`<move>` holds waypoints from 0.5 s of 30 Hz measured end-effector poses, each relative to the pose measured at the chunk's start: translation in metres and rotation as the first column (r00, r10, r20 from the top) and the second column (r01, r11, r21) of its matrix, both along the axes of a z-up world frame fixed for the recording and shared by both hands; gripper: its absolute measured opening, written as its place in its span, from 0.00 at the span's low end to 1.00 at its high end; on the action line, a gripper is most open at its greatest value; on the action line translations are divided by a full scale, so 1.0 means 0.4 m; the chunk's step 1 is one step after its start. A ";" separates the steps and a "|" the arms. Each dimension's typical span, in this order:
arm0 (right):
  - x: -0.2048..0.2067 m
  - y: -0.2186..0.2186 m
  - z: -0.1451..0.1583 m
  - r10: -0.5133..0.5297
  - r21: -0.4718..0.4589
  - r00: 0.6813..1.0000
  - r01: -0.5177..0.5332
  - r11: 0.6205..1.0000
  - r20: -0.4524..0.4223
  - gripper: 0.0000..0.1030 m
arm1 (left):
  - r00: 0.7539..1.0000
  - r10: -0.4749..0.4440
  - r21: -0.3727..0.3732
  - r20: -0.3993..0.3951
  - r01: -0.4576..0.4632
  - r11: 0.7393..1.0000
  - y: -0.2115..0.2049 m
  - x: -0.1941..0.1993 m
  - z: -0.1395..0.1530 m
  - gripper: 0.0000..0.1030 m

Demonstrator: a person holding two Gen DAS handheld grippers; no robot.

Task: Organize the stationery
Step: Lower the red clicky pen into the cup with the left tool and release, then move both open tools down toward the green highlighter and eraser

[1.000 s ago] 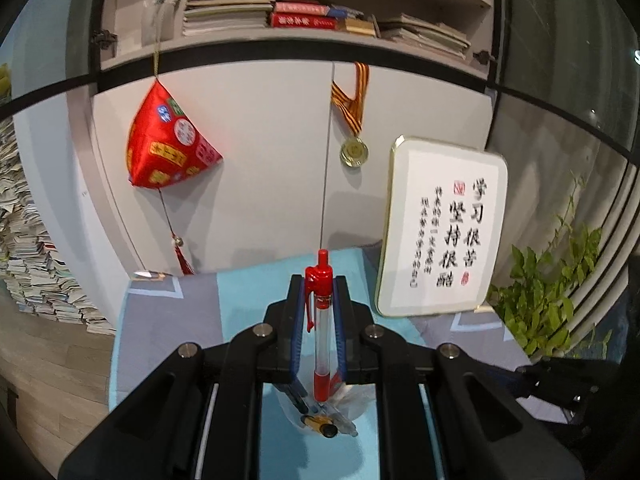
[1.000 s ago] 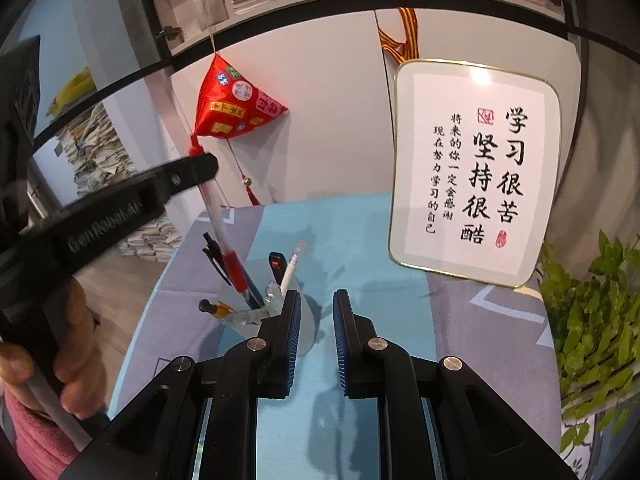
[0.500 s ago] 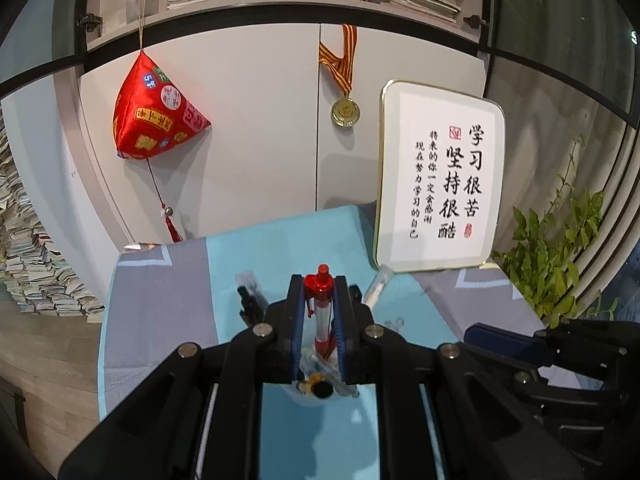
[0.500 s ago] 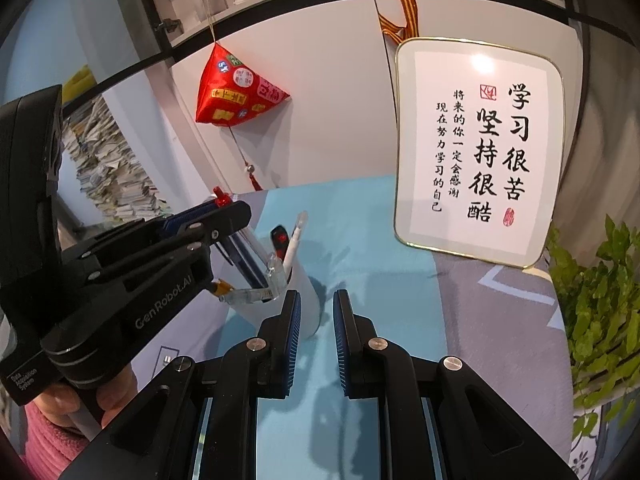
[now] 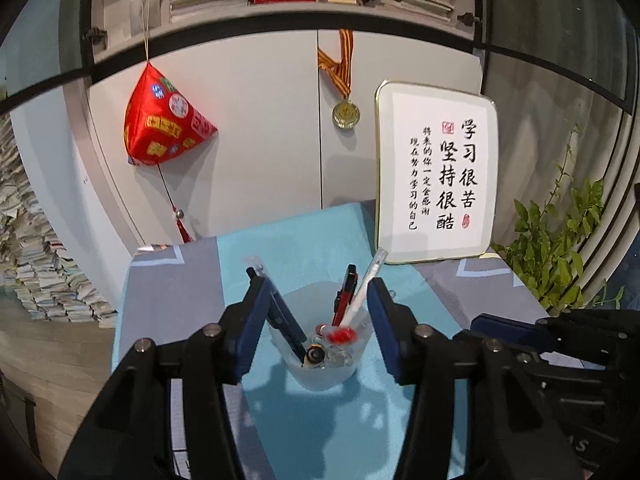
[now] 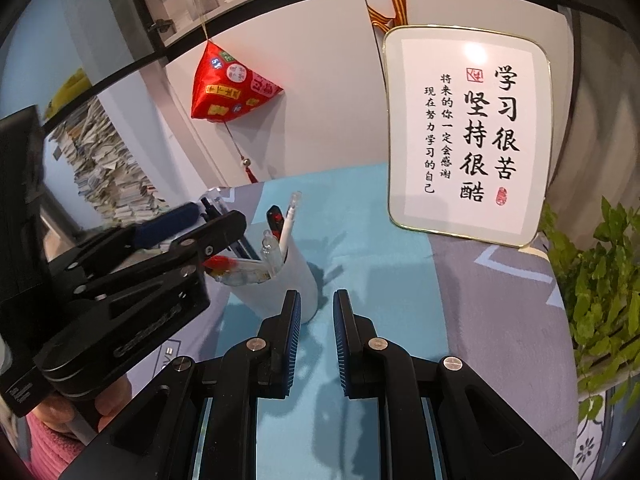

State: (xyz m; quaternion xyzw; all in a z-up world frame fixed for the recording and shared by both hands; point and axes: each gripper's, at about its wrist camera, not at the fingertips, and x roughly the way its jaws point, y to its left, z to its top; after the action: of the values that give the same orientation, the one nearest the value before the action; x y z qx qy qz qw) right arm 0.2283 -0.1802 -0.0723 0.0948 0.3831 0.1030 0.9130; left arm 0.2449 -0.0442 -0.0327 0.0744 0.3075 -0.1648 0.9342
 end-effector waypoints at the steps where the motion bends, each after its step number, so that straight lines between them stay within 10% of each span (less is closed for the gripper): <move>1: -0.002 0.000 0.001 -0.002 0.000 1.000 0.002 1.000 0.000 0.15 | 1.000 -0.002 -0.001 0.002 0.002 1.000 0.001 -0.004 0.003 0.48; 15: -0.064 0.011 0.006 -0.001 0.005 1.000 0.002 1.000 -0.007 0.15 | 0.999 0.003 -0.003 0.033 -0.003 1.000 0.057 -0.119 0.027 0.57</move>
State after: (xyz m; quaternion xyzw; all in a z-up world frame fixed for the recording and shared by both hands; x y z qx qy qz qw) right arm 0.2027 -0.1758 -0.0700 0.0980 0.3860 0.1030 0.9115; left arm 0.1973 -0.0215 -0.0218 0.0754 0.2921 -0.1624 0.9395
